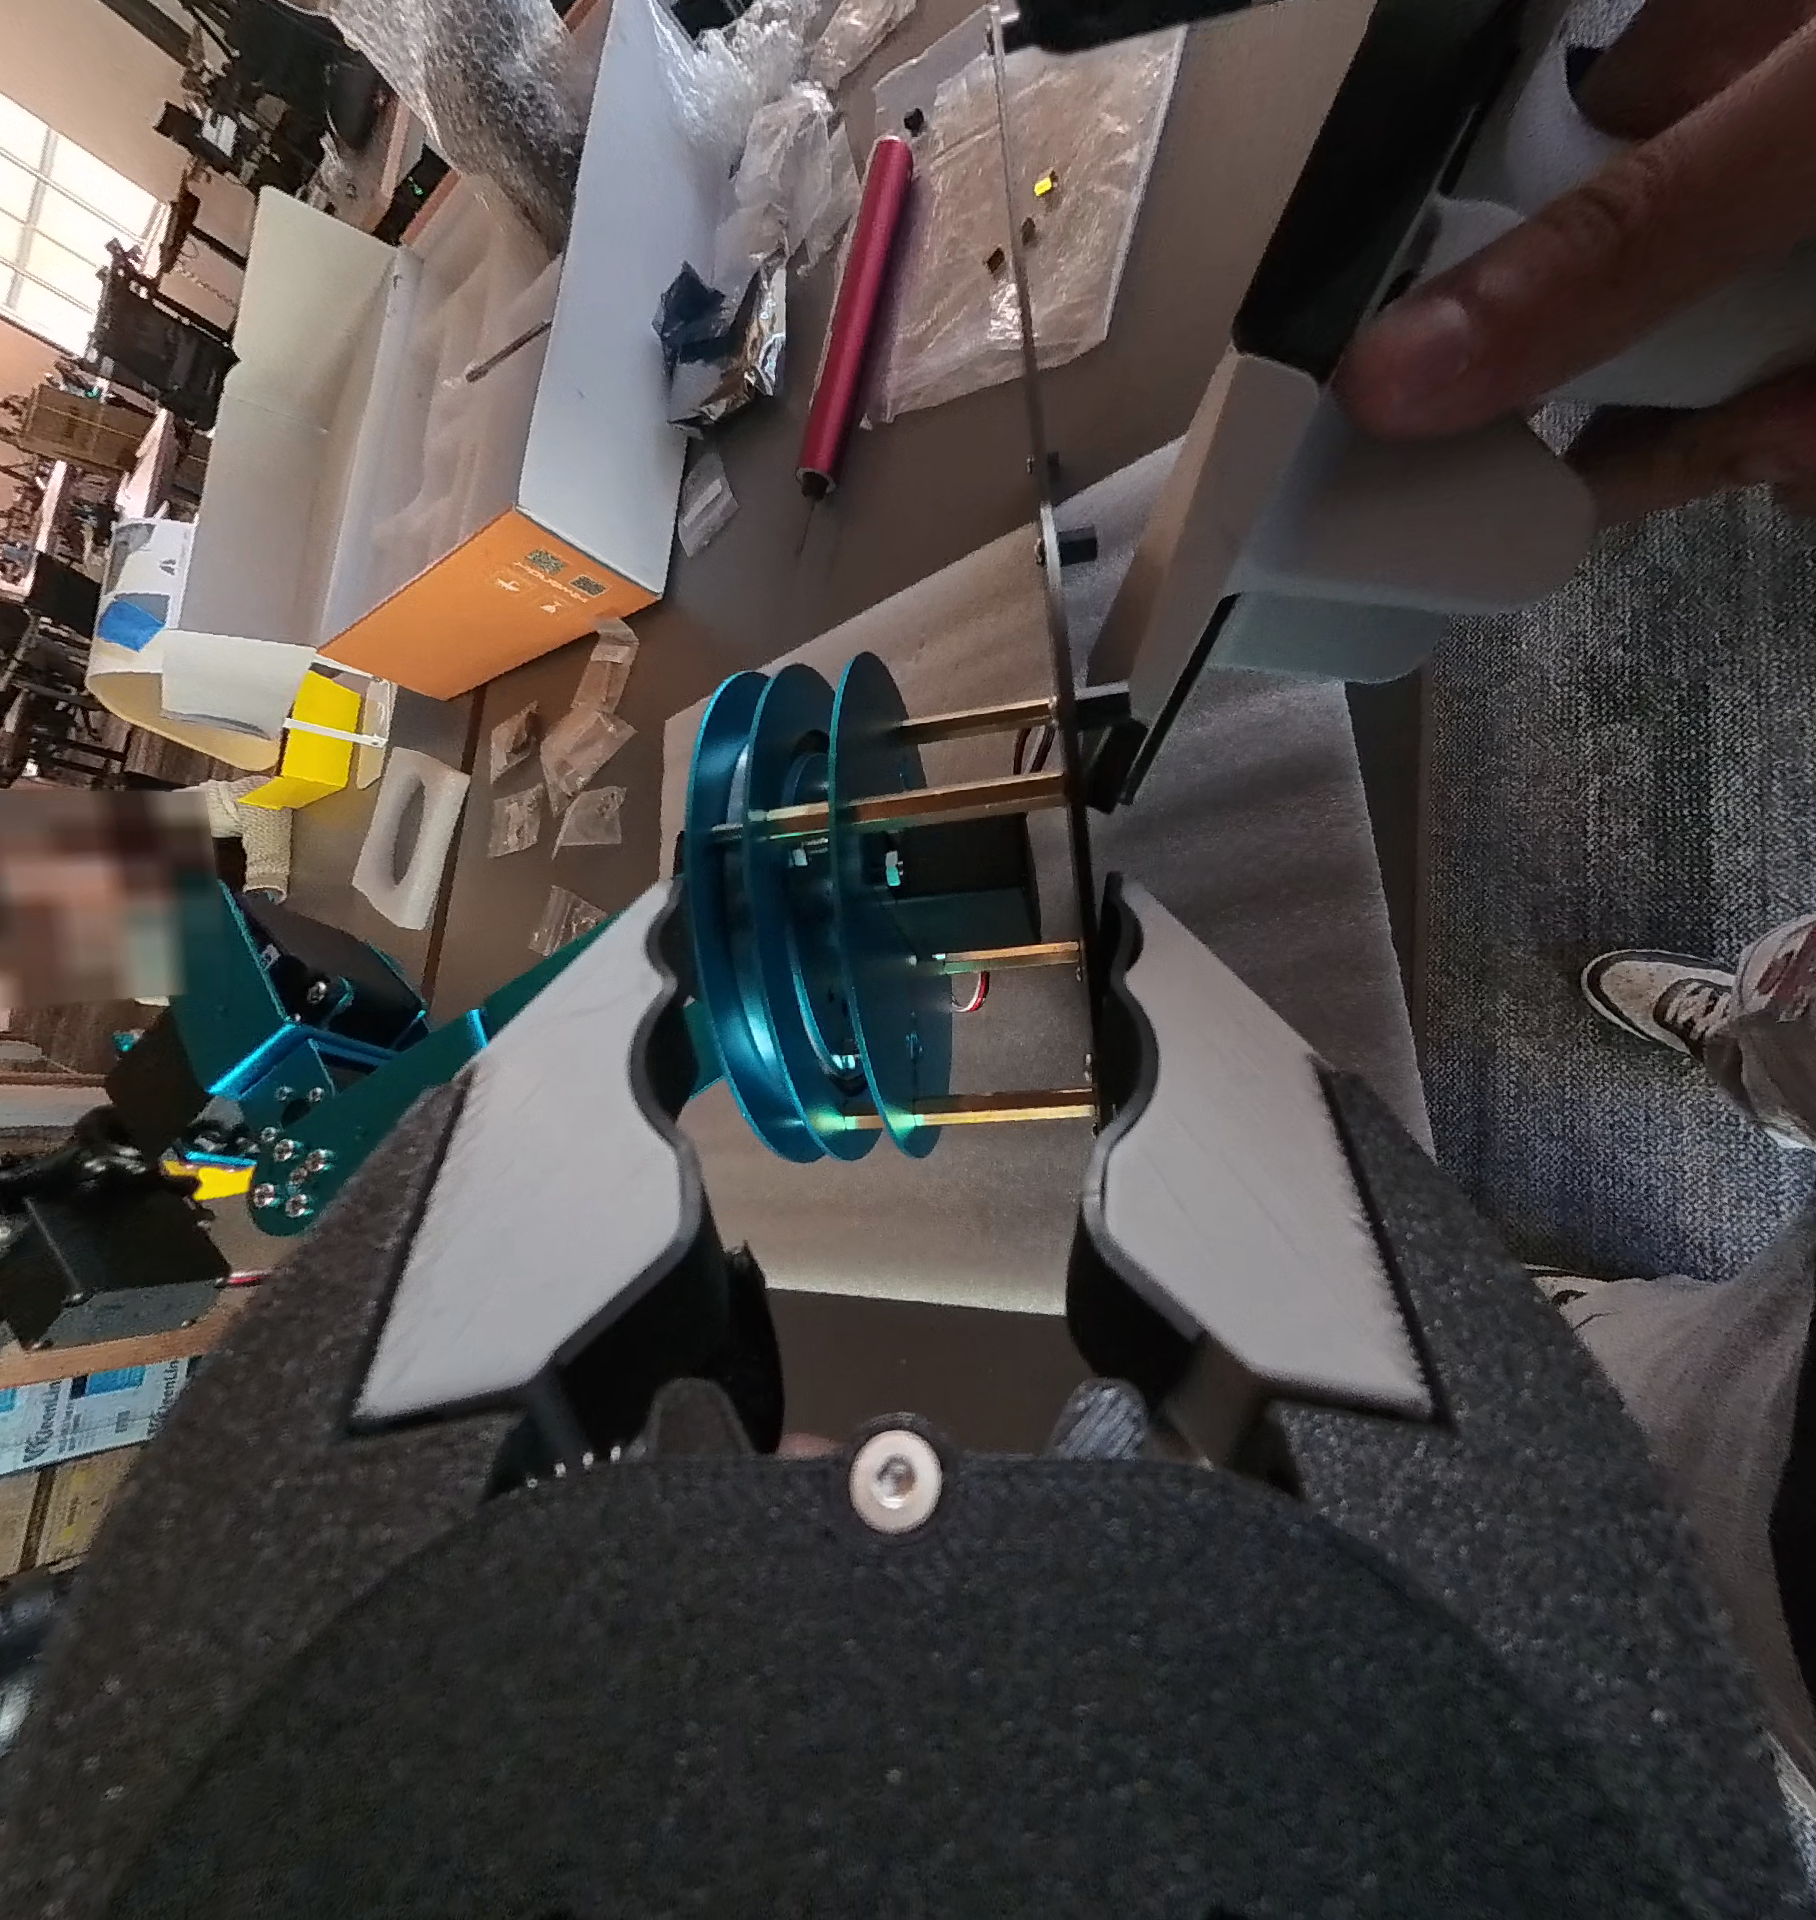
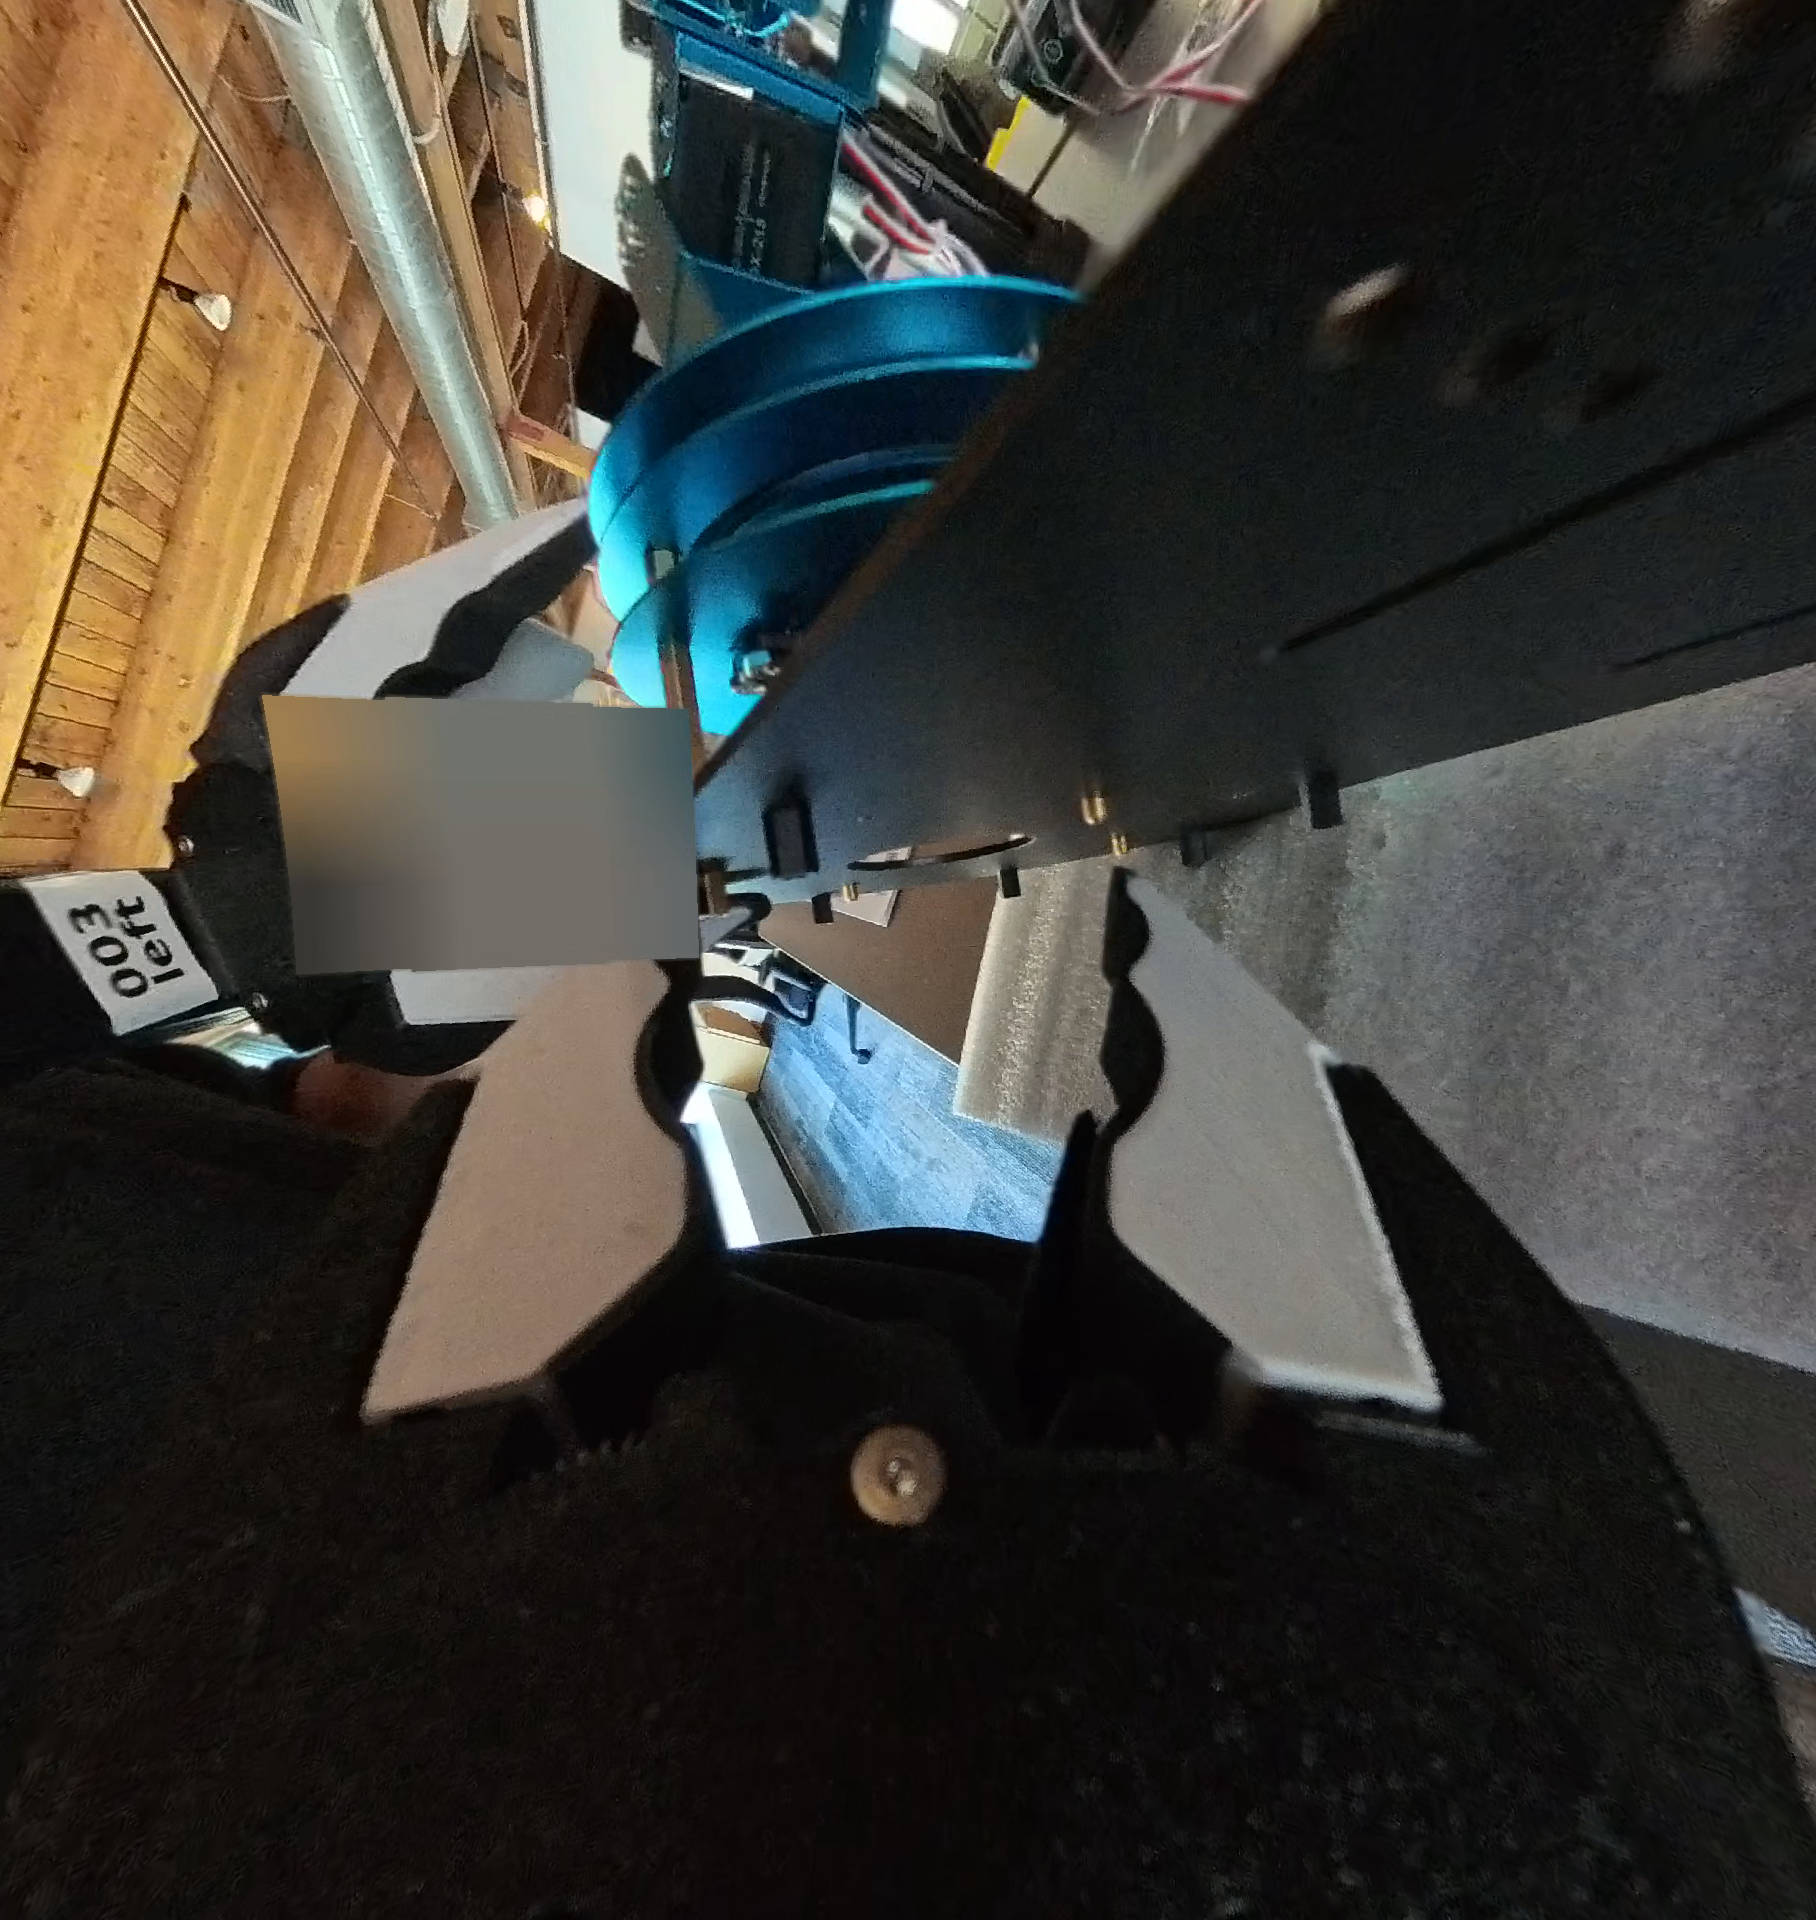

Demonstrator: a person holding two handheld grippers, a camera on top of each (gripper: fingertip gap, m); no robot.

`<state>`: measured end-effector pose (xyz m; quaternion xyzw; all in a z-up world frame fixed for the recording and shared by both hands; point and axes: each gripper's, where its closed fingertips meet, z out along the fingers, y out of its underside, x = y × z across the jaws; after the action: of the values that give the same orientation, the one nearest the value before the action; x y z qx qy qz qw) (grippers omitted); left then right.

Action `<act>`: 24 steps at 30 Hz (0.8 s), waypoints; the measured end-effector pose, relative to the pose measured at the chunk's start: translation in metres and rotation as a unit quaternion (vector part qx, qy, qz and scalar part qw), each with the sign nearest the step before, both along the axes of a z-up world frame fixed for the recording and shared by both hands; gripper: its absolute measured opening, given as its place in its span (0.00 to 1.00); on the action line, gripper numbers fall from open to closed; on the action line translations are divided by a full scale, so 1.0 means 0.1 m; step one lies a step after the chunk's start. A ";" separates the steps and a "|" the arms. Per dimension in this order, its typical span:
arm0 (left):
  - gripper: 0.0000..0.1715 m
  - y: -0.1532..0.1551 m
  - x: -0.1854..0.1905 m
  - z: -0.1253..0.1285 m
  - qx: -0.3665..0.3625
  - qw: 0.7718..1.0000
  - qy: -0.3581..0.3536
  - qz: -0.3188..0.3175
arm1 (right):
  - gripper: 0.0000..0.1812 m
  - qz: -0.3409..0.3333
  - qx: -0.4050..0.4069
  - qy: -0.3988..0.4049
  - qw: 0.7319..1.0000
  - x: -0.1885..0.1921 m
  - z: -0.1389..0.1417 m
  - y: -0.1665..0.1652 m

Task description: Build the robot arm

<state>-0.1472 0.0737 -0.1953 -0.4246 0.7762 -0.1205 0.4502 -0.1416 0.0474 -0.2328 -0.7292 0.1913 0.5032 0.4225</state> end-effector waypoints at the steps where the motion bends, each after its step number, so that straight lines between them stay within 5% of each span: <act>1: 0.45 0.00 0.00 0.00 -0.001 1.000 0.000 0.001 | 0.41 0.000 0.005 0.006 1.000 0.00 0.02 0.00; 14: 0.46 -0.01 0.00 0.00 0.008 1.000 0.003 0.004 | 0.44 0.011 0.012 0.013 1.000 0.04 -0.01 -0.02; 17: 0.45 0.02 -0.01 0.00 0.004 1.000 0.007 0.005 | 0.37 -0.078 -0.021 -0.047 0.996 0.53 -0.26 -0.08; 19: 0.46 0.04 -0.02 -0.01 0.000 1.000 0.008 0.008 | 0.38 -0.011 0.033 0.029 0.999 0.42 0.00 -0.28; 20: 0.45 0.05 -0.02 0.00 -0.002 1.000 0.009 0.009 | 0.38 -0.006 0.028 -0.019 0.999 0.40 -0.01 -0.37; 23: 0.45 0.05 0.01 0.00 -0.006 1.000 0.013 0.012 | 0.13 -0.044 0.013 -0.136 0.990 0.64 -0.18 -0.63; 24: 0.45 0.05 0.01 0.00 -0.004 1.000 0.015 0.012 | 0.13 -0.085 0.013 -0.167 0.982 0.88 -0.23 -0.71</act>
<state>-0.1464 0.0784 -0.1952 -0.4373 0.7771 -0.1124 0.4384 -0.0534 -0.0241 -0.2561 -0.7785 0.1725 0.3391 0.4992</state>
